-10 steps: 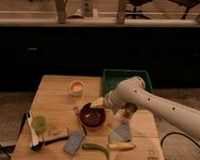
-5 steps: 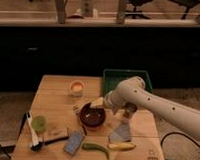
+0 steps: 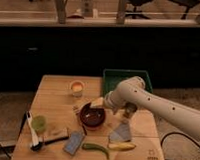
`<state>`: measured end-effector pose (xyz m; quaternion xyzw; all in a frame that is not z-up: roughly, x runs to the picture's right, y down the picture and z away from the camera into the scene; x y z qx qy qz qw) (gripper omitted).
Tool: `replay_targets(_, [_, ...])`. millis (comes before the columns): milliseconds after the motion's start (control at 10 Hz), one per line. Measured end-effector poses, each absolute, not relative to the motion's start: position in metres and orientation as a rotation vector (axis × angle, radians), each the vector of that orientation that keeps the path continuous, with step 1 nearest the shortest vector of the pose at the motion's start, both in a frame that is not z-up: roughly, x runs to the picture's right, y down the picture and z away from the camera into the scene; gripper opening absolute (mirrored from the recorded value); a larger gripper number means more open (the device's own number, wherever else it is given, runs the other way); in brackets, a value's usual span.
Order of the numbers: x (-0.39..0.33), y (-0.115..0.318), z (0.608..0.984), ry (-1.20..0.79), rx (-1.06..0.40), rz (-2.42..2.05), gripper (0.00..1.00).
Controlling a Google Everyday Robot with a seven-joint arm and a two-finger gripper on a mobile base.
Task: Stack bowls on top of each other
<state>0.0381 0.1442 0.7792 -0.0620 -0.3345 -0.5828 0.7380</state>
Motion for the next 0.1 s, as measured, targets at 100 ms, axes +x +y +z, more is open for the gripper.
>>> replay_targets(100, [0.0381, 0.1441, 0.7791, -0.734, -0.136, -1.279, 0.8])
